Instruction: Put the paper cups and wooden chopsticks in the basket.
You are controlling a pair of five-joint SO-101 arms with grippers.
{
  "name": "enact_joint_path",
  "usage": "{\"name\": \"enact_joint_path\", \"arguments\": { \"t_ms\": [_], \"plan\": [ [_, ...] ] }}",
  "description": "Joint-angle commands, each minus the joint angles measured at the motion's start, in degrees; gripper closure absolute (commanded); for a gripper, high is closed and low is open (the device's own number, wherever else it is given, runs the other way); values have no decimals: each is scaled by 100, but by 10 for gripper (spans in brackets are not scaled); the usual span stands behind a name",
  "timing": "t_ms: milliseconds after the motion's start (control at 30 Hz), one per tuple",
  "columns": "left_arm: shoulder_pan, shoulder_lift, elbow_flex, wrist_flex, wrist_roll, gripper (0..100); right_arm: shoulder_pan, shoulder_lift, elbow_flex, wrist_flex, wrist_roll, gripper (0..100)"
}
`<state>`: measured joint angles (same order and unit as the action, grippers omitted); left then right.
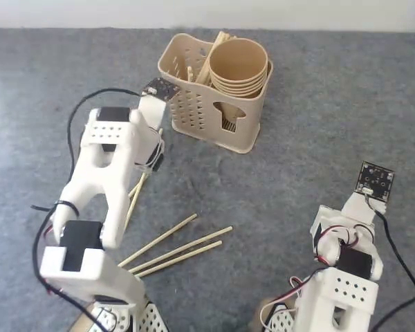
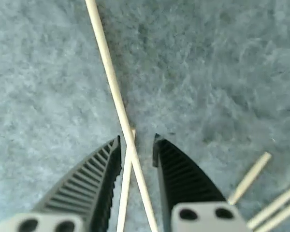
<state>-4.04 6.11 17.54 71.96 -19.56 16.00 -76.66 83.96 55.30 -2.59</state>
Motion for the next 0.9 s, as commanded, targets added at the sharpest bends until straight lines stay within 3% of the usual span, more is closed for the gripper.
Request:
{"name": "enact_joint_path", "arguments": {
  "t_ms": [0,233,433,633,867],
  "plan": [
    [-62,-35,312,-765,229,888,40,-110,-62,-75,141,990],
    [-18,26,1244,-2180,290,890,40,-110,-62,-75,185,990],
    [-70,9,1279,-2101,290,895,40,-110,-62,-75,334,990],
    [-62,26,1314,-1996,281,970,40,-110,-62,-75,334,990],
    [-141,26,1411,-1908,281,892,40,-110,-62,-57,343,990]
  ]
}}
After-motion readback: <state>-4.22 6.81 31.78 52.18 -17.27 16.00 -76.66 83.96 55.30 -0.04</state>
